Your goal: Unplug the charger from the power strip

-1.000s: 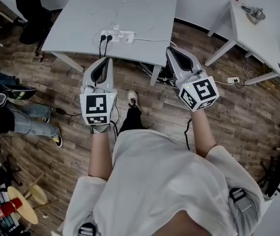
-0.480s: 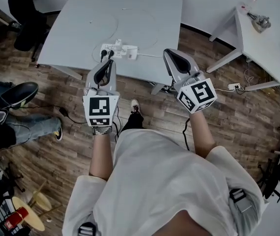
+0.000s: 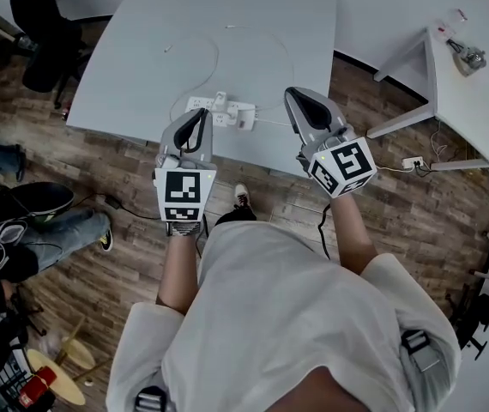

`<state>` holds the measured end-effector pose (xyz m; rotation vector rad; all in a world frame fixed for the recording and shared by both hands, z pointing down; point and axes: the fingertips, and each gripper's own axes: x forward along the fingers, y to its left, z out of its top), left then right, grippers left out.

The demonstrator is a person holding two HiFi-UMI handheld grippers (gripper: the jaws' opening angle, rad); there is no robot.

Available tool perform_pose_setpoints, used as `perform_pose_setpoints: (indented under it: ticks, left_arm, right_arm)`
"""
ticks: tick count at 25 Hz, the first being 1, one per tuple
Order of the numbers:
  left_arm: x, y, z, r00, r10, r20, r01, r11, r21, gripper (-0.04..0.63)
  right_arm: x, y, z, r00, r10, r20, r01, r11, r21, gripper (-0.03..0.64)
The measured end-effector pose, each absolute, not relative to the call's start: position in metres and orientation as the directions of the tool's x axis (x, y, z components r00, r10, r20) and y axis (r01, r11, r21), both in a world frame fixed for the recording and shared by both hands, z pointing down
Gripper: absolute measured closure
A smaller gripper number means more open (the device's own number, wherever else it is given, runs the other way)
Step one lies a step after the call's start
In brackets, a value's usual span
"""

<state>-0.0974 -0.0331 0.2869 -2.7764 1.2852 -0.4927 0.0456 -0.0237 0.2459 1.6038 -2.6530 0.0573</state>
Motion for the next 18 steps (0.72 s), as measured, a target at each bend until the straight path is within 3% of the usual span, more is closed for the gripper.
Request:
perform_pose_setpoints:
  ticks: [18]
  left_arm:
    - [-0.099, -0.057, 0.34, 0.613, -0.694, 0.376, -0.716, -0.69, -0.105, 0.572]
  right_arm:
    - [0.032, -0.061, 0.318, -0.483, -0.85, 0.212, -0.874, 0.483, -0.054, 0.614]
